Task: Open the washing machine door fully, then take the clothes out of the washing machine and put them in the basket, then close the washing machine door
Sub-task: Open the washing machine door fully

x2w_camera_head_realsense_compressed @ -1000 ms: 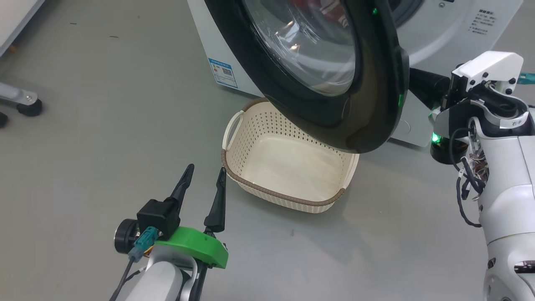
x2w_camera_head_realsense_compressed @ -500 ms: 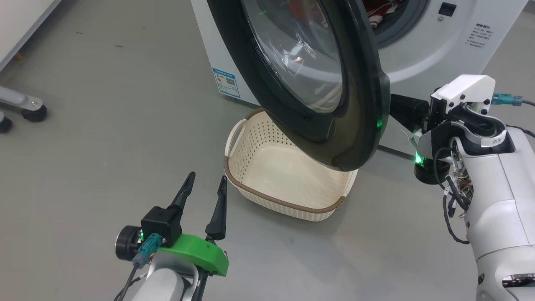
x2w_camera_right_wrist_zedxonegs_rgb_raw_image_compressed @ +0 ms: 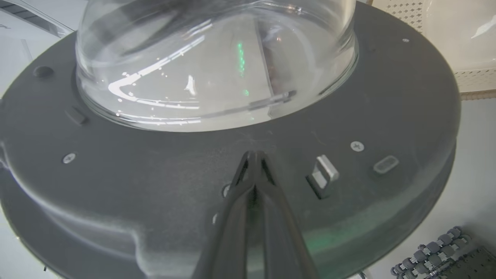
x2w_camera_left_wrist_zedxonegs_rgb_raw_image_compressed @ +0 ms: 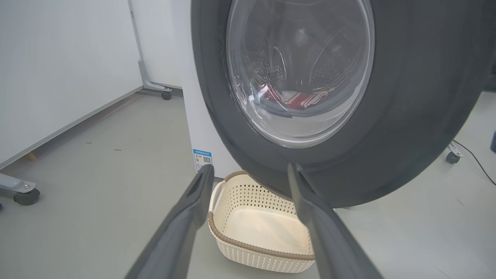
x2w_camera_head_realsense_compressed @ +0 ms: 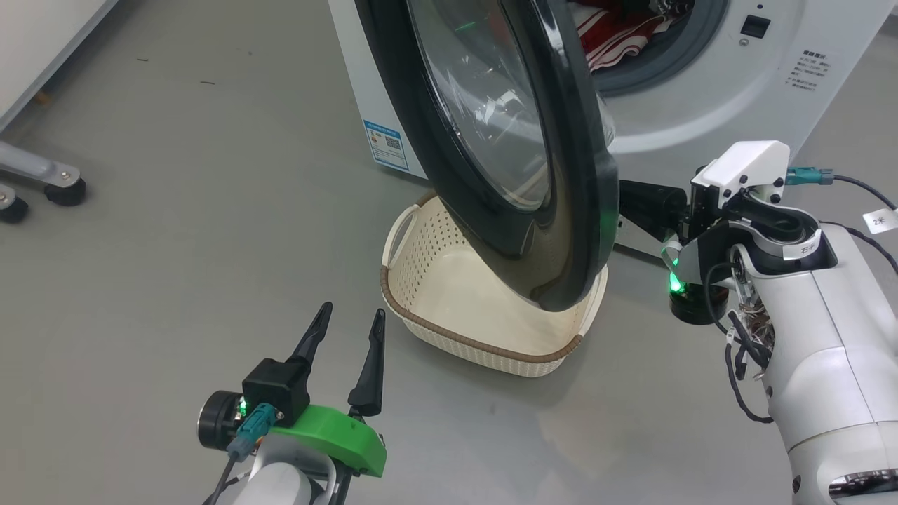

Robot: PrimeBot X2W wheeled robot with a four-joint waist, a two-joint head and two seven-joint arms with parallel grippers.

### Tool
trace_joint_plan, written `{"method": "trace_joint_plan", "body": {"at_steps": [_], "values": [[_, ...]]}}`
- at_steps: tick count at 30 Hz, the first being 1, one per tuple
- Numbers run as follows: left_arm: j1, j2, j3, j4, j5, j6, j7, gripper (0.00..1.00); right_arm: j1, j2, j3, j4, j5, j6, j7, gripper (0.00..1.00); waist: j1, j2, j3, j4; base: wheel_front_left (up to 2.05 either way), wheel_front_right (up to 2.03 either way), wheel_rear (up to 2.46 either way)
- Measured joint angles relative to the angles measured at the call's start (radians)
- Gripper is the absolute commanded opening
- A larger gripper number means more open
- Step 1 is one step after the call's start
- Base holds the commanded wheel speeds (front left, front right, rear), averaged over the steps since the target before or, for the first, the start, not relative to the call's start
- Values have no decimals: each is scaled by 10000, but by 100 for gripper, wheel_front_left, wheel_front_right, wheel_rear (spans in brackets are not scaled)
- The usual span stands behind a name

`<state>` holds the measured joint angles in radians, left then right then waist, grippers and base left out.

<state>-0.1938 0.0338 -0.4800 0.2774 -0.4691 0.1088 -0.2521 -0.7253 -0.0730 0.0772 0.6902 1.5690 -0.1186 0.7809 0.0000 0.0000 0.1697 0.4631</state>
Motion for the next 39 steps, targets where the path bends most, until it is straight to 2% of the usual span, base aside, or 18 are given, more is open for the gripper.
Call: {"method": "trace_joint_plan", "body": {"at_steps": [16, 25, 39], "values": [[12, 2, -96, 0, 56, -10, 0, 100, 504, 19, 1766, -639, 1699, 0, 128, 0, 0, 0, -157, 171, 0, 0, 0], [45, 4, -186, 4, 75, -12, 0, 100, 748, 21, 2878, -1120, 2598, -65, -244, 0, 0, 0, -191, 281, 0, 0, 0], [130, 6, -92, 6, 79, -12, 0, 100, 809, 27, 3739, -1434, 3026, -75, -1032, 0, 0, 0, -248, 268, 0, 0, 0]]}}
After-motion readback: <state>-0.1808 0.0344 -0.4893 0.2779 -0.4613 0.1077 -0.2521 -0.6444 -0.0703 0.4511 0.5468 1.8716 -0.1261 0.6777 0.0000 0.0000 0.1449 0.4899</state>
